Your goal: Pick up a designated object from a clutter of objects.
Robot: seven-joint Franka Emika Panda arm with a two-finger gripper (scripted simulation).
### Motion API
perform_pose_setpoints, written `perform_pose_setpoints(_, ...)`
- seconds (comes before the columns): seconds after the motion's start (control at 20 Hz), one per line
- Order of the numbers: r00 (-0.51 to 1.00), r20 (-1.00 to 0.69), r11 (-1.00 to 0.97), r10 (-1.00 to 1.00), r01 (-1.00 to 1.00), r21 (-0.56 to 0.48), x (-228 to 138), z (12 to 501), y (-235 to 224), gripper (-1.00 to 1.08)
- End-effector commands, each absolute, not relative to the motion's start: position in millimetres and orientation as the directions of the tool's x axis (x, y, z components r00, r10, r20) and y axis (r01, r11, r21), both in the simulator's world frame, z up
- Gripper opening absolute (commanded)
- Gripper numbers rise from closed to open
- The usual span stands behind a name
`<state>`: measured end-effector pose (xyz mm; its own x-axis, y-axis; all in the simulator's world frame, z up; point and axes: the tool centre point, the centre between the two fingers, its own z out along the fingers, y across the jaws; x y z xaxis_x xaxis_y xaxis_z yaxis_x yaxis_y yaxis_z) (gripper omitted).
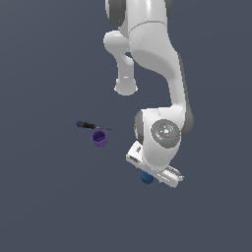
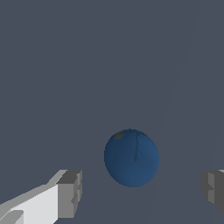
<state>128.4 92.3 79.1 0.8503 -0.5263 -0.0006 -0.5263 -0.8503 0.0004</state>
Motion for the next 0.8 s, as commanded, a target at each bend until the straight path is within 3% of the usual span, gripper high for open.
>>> perform_pose_setpoints(0.0,0.850,-0.001,-0.850,-0.527,-0.527,0.001,128.1,72.5,92.3,1.00)
perform_pose_setpoints(0.65,0.848,0.000,-0.848,-0.529,-0.529,0.000,128.9,30.9,92.7,1.00)
perform_pose_setpoints(0.7,0.848,0.000,-0.848,-0.529,-0.529,0.000,128.9,30.9,92.7,-1.00)
perform_pose_setpoints(0.75,0.848,0.000,-0.848,-0.529,-0.529,0.000,128.9,30.9,92.7,-1.00)
